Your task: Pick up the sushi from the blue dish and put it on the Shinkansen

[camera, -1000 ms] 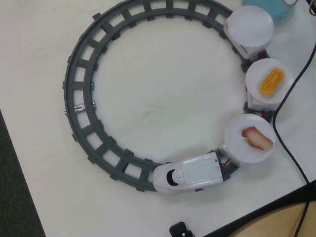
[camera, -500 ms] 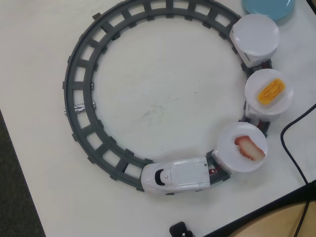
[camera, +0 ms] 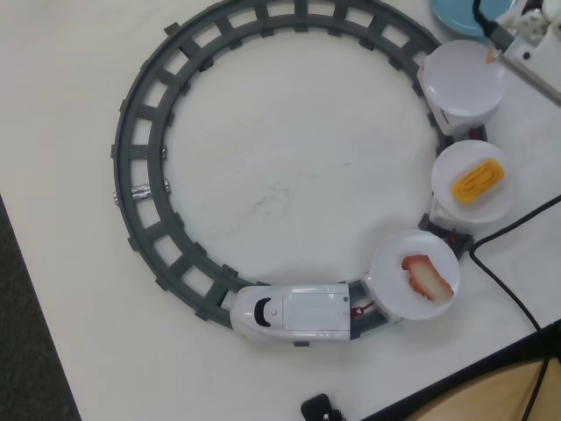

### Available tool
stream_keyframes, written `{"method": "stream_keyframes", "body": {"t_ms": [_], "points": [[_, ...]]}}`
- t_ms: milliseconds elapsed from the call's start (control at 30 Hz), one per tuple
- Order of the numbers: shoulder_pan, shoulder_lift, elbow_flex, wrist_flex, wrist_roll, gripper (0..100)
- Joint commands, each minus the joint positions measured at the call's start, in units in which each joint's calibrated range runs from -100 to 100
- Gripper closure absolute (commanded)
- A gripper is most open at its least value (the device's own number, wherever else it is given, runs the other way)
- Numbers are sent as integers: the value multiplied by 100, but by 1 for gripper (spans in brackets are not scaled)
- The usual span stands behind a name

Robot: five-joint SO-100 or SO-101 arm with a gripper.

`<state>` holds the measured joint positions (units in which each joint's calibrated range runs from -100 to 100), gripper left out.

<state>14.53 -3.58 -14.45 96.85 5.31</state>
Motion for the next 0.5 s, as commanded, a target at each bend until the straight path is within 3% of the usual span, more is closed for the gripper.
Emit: {"method": "stream_keyframes", "body": {"t_ms": [0,467], "points": [[-309,-281,628,-104,51,98],[-371,-565,2702,-1405,188,98]]}}
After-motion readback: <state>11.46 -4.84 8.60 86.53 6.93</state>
